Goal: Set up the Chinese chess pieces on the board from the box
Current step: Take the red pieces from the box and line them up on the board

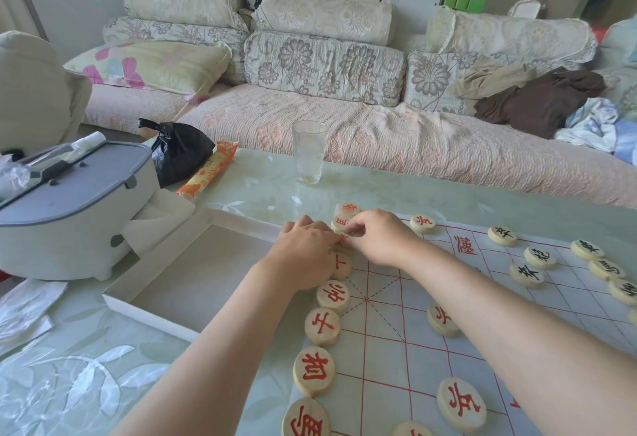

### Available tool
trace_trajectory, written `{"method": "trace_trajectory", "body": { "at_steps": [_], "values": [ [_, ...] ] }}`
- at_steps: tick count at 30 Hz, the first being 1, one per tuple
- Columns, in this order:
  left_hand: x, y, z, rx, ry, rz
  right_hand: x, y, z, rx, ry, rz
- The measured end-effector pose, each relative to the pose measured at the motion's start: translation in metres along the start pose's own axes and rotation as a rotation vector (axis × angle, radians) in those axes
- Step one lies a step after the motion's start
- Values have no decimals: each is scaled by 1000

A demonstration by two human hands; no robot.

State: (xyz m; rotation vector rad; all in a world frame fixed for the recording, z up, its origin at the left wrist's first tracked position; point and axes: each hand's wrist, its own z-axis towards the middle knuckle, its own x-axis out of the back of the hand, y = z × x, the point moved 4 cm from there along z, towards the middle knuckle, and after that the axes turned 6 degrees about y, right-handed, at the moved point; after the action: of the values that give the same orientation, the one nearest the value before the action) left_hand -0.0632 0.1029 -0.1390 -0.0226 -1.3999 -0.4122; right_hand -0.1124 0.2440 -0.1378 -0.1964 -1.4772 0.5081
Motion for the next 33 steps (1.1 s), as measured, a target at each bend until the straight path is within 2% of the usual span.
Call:
{"method": "trace_trajectory", "body": {
  "at_steps": [4, 9, 12, 14, 21, 25, 28, 33],
  "values": [
    [-1, -2, 4, -2, 64, 16, 1, 0, 0, 30, -28, 82],
    [-1, -4, 8, 22, 86, -50, 19, 5, 15, 47, 118, 48],
    [6, -8, 20, 57, 141, -78, 25, 6, 28, 137, 72, -103],
    [9, -15, 31, 91, 168, -90, 27, 11, 39, 134, 45, -166],
    [5, -29, 67, 197, 118, -111, 19, 15, 75, 130, -131, -238],
    [-4, -17, 83, 203, 106, -54, 8, 10, 88, 221, -227, -242],
    [-12, -16, 92, 230, 100, 52, 5, 6, 89, 280, -233, -235],
    [-19, -19, 101, 274, 88, 63, 7, 7, 90, 287, -205, -211]
  ]
}}
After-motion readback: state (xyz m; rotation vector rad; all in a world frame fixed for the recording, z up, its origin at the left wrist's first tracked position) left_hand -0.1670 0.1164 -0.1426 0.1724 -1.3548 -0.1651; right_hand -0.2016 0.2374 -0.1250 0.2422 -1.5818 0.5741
